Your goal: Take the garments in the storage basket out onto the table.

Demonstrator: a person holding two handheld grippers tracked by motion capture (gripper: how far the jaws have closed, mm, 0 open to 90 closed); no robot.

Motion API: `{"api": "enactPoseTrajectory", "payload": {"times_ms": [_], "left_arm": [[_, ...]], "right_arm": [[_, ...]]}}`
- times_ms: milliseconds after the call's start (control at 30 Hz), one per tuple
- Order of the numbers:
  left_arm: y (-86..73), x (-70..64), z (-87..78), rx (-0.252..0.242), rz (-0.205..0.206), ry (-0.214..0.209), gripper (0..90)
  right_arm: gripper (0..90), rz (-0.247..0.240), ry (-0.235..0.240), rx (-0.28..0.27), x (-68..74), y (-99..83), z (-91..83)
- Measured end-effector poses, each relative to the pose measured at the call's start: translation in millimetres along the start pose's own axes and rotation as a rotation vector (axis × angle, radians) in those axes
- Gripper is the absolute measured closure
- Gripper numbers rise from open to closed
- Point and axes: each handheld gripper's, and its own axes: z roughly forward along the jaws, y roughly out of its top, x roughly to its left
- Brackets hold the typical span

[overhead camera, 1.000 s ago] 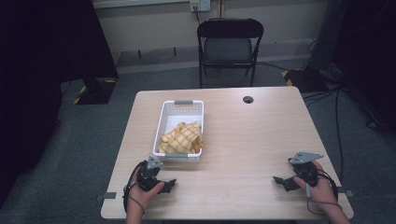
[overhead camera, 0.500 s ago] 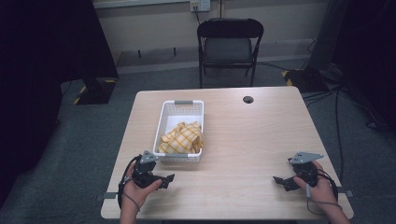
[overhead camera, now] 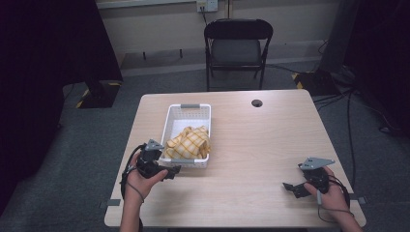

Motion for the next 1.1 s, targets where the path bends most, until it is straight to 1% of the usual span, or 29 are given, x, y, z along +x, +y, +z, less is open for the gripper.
{"api": "enactPoseTrajectory", "payload": {"times_ms": [267,333,433,500,533,633,667,700,800,967,1000,1067,1100], "left_arm": [[12.5,1.3,0.6,-0.015,0.007,0.007,4.8],[17.7,3.2,1.9,-0.023,-0.003,0.001,4.8],[22.9,4.5,4.4,-0.029,-0.006,-0.015,4.9],[24.8,4.7,5.5,-0.031,-0.009,-0.015,4.9],[28.7,5.2,7.8,-0.028,-0.005,-0.017,4.9],[32.5,5.2,10.2,-0.023,0.0,-0.01,4.9],[36.7,5.5,12.5,-0.028,0.001,-0.021,4.9],[36.7,5.5,12.5,-0.028,0.001,-0.021,4.9],[43.9,6.9,19.4,-0.007,0.005,-0.018,4.9],[48.7,8.3,27.0,-0.001,0.006,-0.024,4.9],[50.4,8.9,30.9,0.006,0.008,-0.024,4.9],[51.1,9.1,32.7,0.006,0.008,-0.025,4.9],[52.5,10.0,36.6,0.008,0.005,-0.03,4.9]], "right_arm": [[0.0,0.0,0.0,0.0,0.0,0.0,0.0],[0.0,0.0,0.0,0.0,0.0,0.0,0.0],[0.0,0.0,0.0,0.0,0.0,0.0,0.0],[0.0,0.0,0.0,0.0,0.0,0.0,0.0],[0.0,0.0,0.0,0.0,0.0,0.0,0.0],[0.0,0.0,0.0,0.0,0.0,0.0,0.0],[0.0,0.0,0.0,0.0,0.0,0.0,0.0],[0.0,0.0,0.0,0.0,0.0,0.0,0.0],[0.0,0.0,0.0,0.0,0.0,0.0,0.0],[0.0,0.0,0.0,0.0,0.0,0.0,0.0],[0.0,0.0,0.0,0.0,0.0,0.0,0.0],[0.0,0.0,0.0,0.0,0.0,0.0,0.0],[0.0,0.0,0.0,0.0,0.0,0.0,0.0]]}}
